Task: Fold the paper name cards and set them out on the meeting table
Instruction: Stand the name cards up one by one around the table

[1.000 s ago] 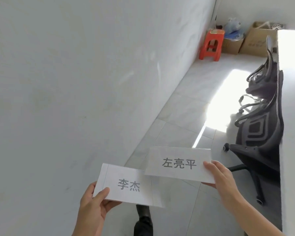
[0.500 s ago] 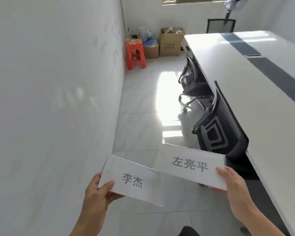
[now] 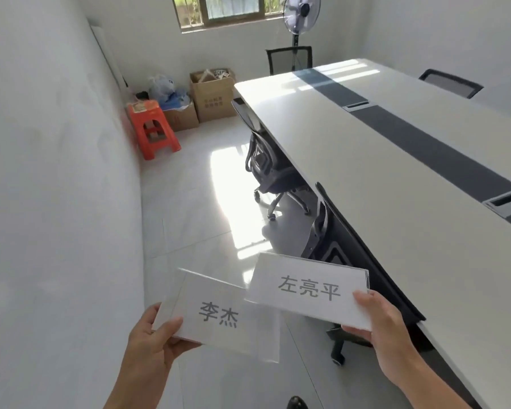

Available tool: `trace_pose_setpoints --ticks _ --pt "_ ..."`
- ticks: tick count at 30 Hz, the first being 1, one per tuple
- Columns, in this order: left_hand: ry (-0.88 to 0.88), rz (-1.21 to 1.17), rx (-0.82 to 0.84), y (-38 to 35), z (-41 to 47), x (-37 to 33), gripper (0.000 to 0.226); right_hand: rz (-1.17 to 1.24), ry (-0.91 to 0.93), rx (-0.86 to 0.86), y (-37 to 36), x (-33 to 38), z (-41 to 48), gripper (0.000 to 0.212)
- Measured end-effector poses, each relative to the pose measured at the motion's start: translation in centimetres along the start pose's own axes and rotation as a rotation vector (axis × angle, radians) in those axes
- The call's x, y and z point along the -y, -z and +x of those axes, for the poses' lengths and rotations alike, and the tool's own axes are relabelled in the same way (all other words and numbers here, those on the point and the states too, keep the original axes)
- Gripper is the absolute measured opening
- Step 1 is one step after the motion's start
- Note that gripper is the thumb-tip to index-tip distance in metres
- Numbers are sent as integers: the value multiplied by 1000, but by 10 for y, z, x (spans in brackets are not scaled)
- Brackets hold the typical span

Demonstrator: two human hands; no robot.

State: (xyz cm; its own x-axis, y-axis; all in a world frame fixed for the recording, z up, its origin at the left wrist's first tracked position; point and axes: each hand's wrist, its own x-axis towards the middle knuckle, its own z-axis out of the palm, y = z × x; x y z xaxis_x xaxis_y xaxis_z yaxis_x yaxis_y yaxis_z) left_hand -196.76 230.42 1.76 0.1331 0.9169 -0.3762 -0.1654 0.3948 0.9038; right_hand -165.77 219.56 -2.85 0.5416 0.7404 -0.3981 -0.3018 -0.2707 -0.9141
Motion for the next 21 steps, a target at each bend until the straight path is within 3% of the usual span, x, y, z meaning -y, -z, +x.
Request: trace_pose_setpoints --ticks 6,12,17,21 --pt "8 15 144 -54 105 -44 20 37 75 -108 -19 47 70 24" --pt "49 63 396 -131 221 -81 17 107 150 -350 -3 87 126 56" --pt "61 103 626 -200 298 -118 18 226 122 -570 11 106 163 28" --pt "112 135 779 -265 333 -123 23 259 50 -783 27 109 173 23"
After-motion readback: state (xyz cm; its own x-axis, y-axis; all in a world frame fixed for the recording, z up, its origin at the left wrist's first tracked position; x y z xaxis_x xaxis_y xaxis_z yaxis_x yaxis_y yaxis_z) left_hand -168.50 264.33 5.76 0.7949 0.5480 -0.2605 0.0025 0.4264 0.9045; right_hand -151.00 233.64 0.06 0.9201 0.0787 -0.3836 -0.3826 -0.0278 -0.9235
